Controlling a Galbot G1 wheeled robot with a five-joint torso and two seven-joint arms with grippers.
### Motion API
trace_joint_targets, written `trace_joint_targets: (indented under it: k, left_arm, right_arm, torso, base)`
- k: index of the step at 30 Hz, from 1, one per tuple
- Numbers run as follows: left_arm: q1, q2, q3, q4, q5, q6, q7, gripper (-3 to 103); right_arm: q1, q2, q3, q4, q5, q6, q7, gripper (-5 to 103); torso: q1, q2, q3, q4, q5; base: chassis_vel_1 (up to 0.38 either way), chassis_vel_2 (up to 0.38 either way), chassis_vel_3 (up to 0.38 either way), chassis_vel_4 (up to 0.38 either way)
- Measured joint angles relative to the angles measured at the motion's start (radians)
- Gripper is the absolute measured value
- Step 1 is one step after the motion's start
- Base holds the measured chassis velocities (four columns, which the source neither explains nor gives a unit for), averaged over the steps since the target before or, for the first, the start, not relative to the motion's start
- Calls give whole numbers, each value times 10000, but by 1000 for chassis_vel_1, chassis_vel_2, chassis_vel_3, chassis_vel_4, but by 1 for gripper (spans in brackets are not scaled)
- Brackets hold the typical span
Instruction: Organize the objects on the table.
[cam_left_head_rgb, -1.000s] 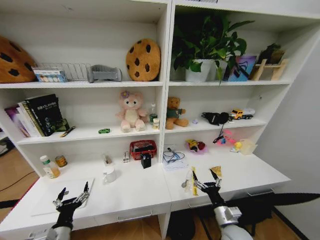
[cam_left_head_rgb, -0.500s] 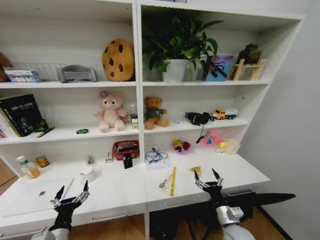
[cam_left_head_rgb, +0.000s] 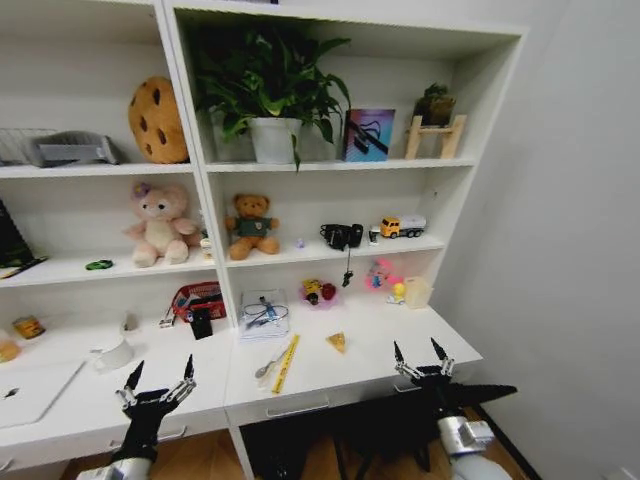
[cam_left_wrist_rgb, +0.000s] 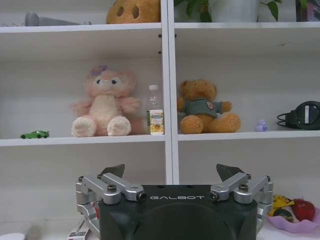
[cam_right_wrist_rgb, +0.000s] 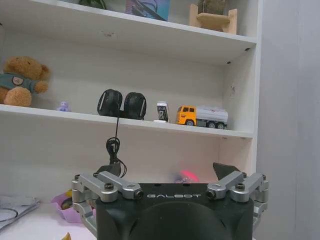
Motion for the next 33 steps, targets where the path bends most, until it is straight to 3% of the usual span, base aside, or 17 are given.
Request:
trace_joint_targets:
  k: [9,20,33]
  left_arm:
    - [16,96,-242,-19,-176,-10,-13,100]
    - [-131,135,-234,93,-179,127,-90,100]
    - [-122,-64,-216,191,-15,122,-99,100]
  right_arm:
    - [266,21,-308,-157,-27,-217,42,100]
    - [1760,-304,-1689,-1546,-4,-568,45,100]
    - [3682,-875,-3498,-2459,881,-1122,-57,100]
  torso:
    - [0,1,-2,8,-11]
    - [0,1,0,8,-4]
    - [0,1,0,5,-5]
  base:
    - [46,61,-38,-47]
    - [0,0,0,0]
    - [0,0,0,0]
